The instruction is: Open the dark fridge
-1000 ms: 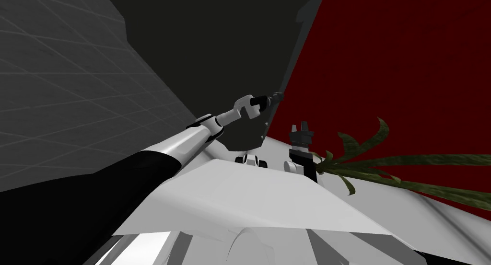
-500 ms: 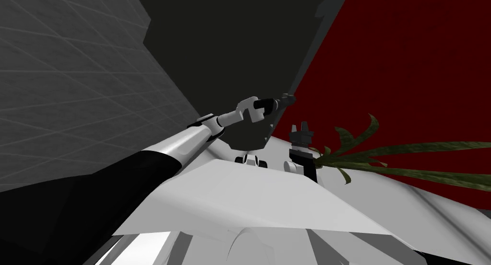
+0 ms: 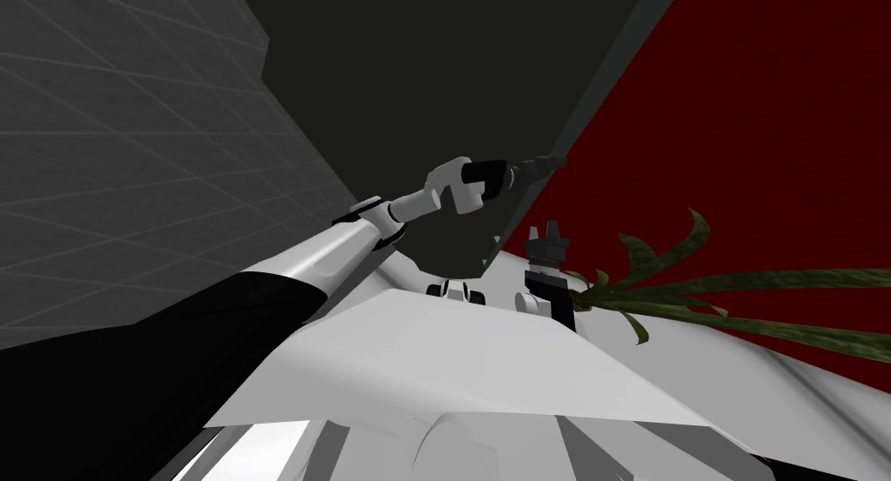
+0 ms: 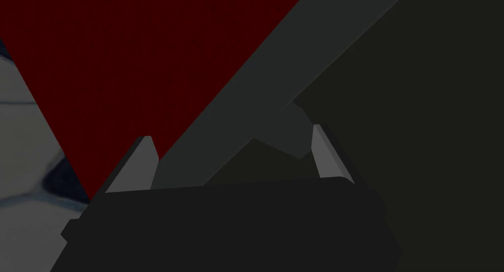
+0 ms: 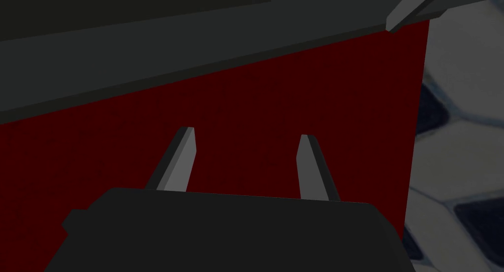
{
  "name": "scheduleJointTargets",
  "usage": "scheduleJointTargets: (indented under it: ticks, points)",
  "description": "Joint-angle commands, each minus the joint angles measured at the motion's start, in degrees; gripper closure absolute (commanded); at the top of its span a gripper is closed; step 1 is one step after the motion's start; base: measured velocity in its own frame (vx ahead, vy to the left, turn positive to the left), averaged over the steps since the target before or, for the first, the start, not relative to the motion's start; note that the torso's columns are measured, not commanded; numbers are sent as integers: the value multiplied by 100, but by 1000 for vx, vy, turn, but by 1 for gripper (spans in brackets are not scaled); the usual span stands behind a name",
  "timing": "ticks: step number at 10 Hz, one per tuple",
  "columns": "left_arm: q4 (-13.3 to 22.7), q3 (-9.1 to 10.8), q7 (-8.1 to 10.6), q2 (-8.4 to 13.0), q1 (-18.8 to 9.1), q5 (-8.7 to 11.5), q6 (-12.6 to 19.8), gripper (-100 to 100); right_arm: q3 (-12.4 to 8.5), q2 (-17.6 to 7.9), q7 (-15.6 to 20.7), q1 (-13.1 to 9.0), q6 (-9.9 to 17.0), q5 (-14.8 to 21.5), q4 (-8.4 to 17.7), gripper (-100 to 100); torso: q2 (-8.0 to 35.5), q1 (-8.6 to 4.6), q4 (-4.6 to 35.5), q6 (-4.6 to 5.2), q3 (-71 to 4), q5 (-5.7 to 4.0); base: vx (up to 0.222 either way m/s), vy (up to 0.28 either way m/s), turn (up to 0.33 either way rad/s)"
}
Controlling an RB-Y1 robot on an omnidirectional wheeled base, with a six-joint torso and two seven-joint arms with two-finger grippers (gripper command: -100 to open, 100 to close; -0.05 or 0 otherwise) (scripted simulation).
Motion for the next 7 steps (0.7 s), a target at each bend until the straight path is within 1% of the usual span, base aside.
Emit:
scheduleJointTargets:
  ticks: [1,2,7]
  points:
    - [-24,9,47,27,-102,77,91,-100,0,0,0,0,0,0,0,0,8,4,11,4,5,4,12,-4,6]
    - [-24,13,58,30,-114,86,107,0,0,0,0,0,0,0,0,0,14,2,4,4,14,-3,0,0,0]
    - [-23,12,57,29,-113,85,106,0,0,0,0,0,0,0,0,0,-1,-4,-8,1,7,-9,0,0,0]
